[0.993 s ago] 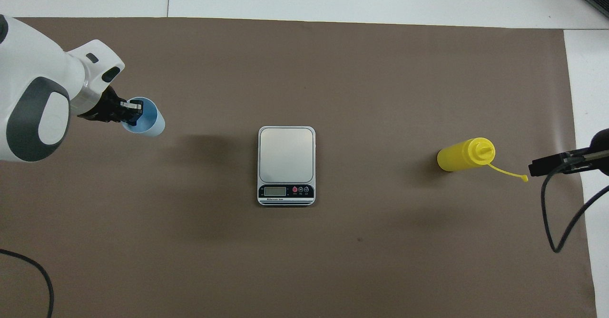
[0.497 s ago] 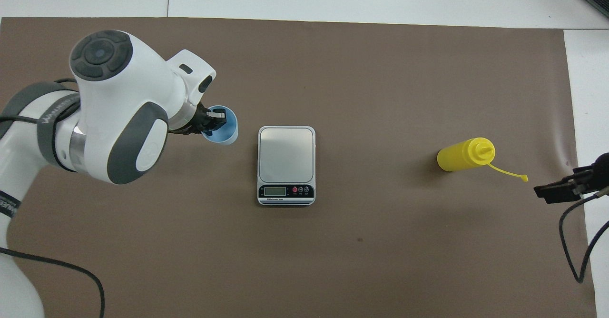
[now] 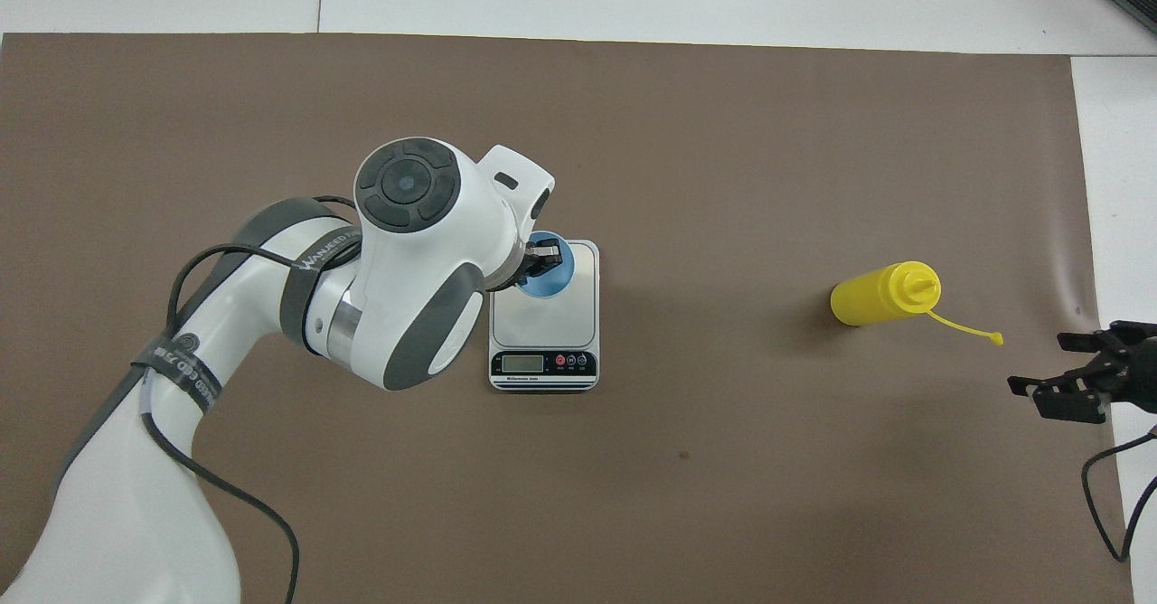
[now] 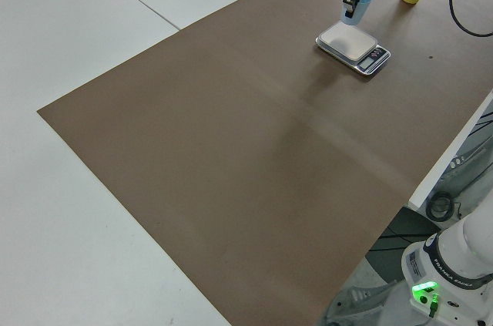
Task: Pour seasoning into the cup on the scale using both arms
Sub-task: 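Carry the blue cup onto the scale while the right gripper approaches, then release the cup on the scale while the right gripper grasps the bottle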
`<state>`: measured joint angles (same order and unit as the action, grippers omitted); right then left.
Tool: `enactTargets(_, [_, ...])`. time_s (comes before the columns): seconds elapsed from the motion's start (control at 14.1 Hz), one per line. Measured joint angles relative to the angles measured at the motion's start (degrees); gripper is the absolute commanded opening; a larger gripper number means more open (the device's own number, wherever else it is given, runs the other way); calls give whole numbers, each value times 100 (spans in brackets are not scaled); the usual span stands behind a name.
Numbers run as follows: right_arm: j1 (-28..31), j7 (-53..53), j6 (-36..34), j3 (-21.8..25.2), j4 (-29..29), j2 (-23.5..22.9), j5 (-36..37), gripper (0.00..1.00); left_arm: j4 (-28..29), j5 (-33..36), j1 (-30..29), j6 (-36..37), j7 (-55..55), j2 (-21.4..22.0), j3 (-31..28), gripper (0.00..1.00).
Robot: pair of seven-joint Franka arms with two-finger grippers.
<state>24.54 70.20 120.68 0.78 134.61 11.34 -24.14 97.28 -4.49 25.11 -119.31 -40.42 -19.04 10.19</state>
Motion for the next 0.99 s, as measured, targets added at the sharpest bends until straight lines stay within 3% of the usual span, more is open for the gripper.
enactTargets(0.21, [204,1842,426,1,471,-222,-1223,100,82,97,69,-181,-29,-118,-15,0])
enactTargets(0.43, [211,3269,553,-10,528,-617,-2220,100,220,156,69,-294,-29,-121,-48,0])
enactTargets(0.85, [-45,4444,541,-58,518,-1018,-3480,100,399,213,86,-484,-29,-121,-44,0])
enactTargets(0.92, [-150,4530,534,-65,518,-1025,-3686,100,402,225,86,-486,-29,-121,-44,4])
enactTargets(0.99, [-223,4608,513,-72,518,-1055,-3897,100,403,231,86,-490,-28,-121,-44,32])
